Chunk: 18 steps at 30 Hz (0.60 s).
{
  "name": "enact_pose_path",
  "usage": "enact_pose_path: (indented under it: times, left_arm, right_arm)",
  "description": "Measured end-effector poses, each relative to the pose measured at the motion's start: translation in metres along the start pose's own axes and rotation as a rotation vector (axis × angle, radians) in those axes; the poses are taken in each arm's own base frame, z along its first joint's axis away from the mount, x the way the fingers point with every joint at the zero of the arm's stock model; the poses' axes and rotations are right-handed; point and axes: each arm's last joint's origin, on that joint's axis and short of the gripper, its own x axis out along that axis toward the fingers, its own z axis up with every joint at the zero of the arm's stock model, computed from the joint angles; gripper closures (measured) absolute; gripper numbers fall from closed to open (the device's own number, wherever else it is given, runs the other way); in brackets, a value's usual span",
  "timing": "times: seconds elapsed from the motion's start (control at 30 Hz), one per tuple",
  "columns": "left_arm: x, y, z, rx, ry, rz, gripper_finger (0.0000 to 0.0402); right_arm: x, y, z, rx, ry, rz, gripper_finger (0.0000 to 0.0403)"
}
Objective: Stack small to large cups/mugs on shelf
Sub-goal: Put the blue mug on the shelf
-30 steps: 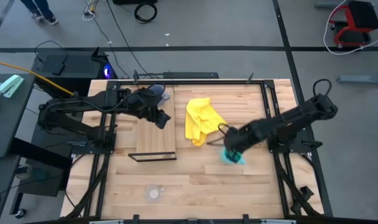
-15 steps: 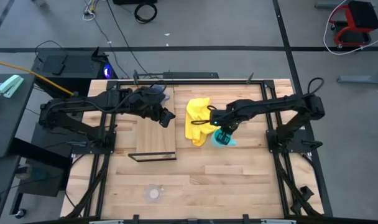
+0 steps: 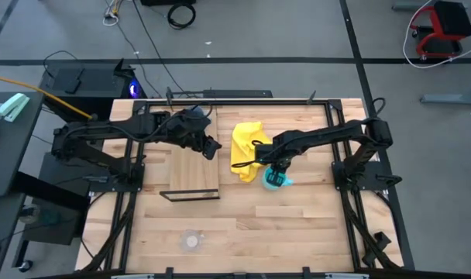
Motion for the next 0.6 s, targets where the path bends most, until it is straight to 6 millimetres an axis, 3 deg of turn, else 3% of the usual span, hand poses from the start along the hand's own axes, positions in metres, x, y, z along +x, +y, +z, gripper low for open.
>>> enact_pose_path:
  times: [0.6]
  left_arm:
    - [0.0006,0.0000,-0.0003,0.000,0.002,0.001,0.0287]
  right_arm:
    - [0.0006,0.0019,0.0043,0.008,-0.039,0.020,0.0379]
